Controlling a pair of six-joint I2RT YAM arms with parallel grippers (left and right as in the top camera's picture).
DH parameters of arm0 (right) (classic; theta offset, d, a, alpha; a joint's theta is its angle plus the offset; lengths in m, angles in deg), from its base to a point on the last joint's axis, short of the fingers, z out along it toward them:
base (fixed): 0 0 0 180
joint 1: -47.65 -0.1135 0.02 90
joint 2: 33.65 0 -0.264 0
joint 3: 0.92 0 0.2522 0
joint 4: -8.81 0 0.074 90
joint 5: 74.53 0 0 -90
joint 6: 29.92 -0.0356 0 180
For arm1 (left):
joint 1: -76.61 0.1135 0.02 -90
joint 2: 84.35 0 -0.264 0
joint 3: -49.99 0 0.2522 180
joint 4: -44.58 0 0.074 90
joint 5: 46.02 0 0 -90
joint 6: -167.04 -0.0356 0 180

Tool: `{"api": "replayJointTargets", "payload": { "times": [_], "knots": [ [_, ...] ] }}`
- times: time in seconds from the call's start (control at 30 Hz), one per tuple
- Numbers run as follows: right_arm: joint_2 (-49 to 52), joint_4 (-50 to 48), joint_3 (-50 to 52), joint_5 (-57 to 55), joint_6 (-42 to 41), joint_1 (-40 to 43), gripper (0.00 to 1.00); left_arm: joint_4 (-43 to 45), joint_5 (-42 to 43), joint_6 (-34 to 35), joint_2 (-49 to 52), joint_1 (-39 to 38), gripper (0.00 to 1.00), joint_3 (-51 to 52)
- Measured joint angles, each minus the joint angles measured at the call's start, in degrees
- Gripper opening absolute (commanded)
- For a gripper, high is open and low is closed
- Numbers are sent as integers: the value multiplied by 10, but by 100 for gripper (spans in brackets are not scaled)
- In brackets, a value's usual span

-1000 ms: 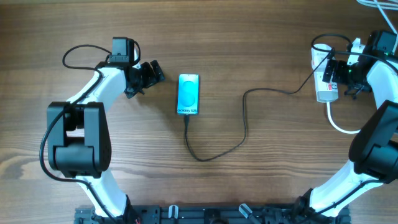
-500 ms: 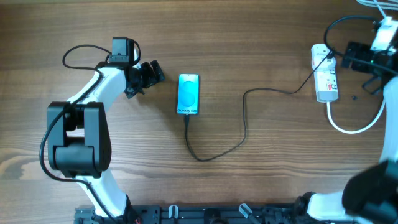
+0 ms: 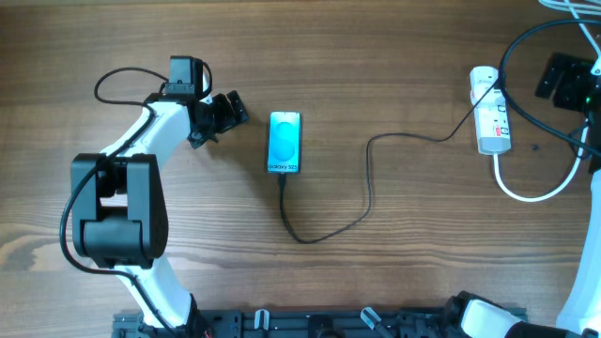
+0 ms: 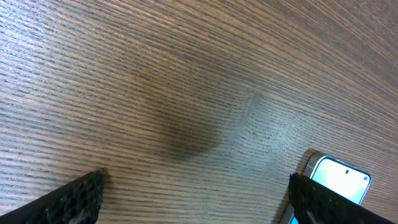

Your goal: Plug charger to phone and switch on socket

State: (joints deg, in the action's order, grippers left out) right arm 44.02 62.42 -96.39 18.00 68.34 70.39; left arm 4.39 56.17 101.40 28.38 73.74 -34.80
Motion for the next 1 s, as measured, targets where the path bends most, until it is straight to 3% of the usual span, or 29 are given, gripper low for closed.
{"api": "replayJointTargets", "payload": {
  "times": [0.37,1.0],
  "knots": [
    [-35,0,5,0,0,-14,100,0,0,0,0,0,100,0],
    [-101,7,187,0,0,-21,100,0,0,0,0,0,100,0]
  ]
}}
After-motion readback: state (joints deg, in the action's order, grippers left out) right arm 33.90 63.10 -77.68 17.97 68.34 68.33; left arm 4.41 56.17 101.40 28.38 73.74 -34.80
